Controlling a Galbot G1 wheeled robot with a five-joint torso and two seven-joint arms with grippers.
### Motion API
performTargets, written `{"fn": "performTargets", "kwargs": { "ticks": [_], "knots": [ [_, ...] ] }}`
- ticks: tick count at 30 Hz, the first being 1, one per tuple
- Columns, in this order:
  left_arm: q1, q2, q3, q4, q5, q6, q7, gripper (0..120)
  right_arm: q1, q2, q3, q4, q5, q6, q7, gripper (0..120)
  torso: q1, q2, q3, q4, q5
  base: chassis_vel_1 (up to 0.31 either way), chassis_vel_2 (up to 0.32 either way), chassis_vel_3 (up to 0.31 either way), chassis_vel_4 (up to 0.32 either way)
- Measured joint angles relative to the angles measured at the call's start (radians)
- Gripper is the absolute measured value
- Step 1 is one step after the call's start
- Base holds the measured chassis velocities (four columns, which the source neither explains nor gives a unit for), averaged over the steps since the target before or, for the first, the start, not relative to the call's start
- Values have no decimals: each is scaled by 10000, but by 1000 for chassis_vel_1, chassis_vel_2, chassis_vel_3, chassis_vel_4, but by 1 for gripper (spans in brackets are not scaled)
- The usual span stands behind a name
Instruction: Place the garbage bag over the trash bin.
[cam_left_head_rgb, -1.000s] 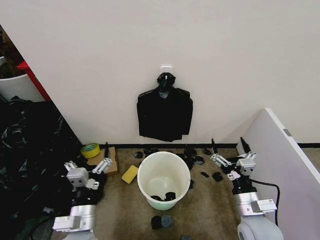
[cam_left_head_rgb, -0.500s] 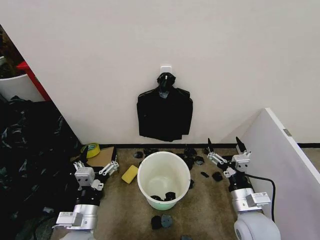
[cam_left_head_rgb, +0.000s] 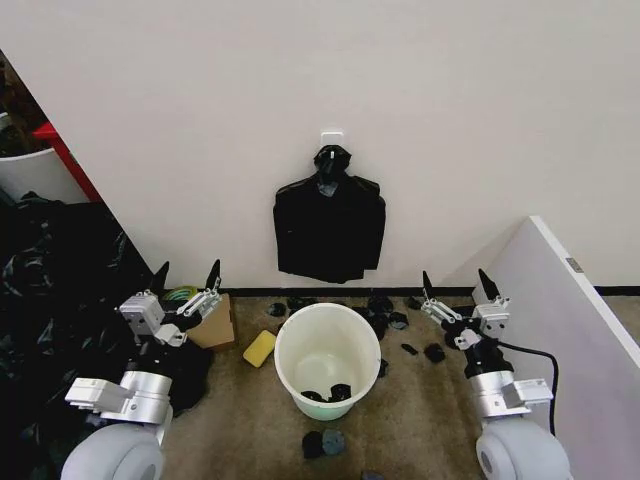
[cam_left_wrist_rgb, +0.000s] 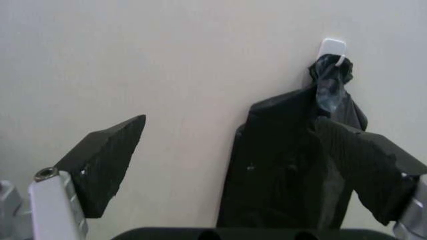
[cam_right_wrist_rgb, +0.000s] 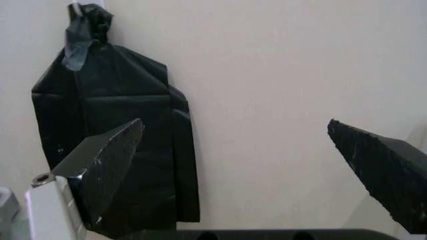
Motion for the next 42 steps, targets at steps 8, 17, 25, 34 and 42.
{"fn": "performTargets", "kwargs": {
  "ticks": [8, 17, 25, 34, 42],
  "knots": [
    [351, -628, 305, -151, 970, 206, -116, 100, 54, -715, 166, 72, 95, -18, -303, 100, 0, 0, -1, -1, 1, 0, 0, 0, 0],
    [464, -849, 121, -365, 1432, 502, -694, 100, 1, -1149, 493, 154, -2132, -74, 889, 100, -1, 0, -1, -2, 0, 0, 0, 0, 0],
    [640, -1072, 142, -752, 1441, 476, -803, 100, 54, -976, -83, 1328, 87, -1756, 2294, 100, -1, 0, -1, -2, -1, 0, 0, 0, 0],
    [652, -1195, 80, -868, 1545, 327, -1045, 100, 191, -1089, -162, 955, 408, -601, 1681, 100, -1, 0, 0, -3, -1, 0, 0, 0, 0],
    [610, -1046, 48, -795, 1715, 209, -1258, 100, 363, -1042, -453, 709, 369, -784, 1495, 100, -1, 0, 0, -3, -2, 0, 0, 0, 0]
  ]
}}
